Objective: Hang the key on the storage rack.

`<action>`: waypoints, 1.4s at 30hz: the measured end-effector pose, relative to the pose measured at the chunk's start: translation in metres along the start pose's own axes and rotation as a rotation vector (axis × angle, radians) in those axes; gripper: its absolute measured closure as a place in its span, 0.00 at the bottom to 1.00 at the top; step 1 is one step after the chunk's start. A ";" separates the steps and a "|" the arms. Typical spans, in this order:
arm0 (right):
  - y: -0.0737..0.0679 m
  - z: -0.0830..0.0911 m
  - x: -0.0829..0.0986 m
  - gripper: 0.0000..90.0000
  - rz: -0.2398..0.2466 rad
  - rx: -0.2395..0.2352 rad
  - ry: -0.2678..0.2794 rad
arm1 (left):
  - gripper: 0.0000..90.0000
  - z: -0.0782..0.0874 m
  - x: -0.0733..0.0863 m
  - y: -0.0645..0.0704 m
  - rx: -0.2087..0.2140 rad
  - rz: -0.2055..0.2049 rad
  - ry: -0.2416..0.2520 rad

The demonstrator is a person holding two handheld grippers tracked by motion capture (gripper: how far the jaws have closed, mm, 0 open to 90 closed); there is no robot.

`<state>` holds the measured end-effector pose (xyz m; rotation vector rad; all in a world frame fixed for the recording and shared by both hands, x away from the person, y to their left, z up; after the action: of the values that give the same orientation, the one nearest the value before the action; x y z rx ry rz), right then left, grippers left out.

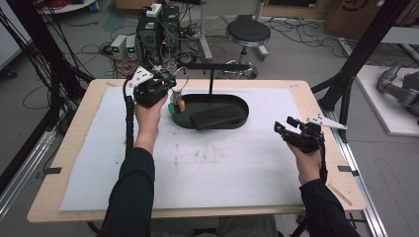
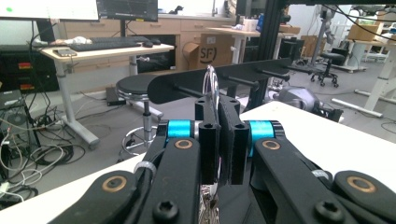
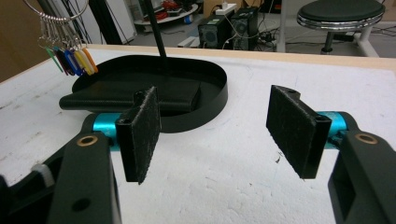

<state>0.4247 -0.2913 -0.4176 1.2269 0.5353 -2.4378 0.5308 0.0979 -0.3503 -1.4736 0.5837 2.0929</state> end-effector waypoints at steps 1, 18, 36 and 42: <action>0.000 0.000 0.000 0.40 0.003 0.001 0.000 | 0.96 -0.001 0.001 0.000 0.000 0.006 -0.001; -0.001 0.000 0.000 0.40 0.004 -0.006 -0.001 | 0.95 -0.012 0.010 -0.007 -0.018 0.041 -0.033; -0.001 -0.004 0.002 0.39 0.023 -0.010 -0.022 | 0.38 0.006 0.020 0.001 -0.101 0.005 -0.133; -0.004 -0.006 0.002 0.39 0.049 -0.005 -0.023 | 0.36 0.030 0.037 0.022 -0.092 -0.048 -0.129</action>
<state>0.4256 -0.2851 -0.4214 1.1949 0.4995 -2.4054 0.4850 0.1047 -0.3744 -1.3750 0.4039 2.1831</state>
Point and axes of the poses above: each handheld gripper's, and its own axes: z roughly backward along the jaws, x roughly out of its underside, y roughly to its right, the point moved 9 cm from there along -z, roughly forward along the jaws, and after that the axes turned 14 degrees about -y, right-handed, at the moved point
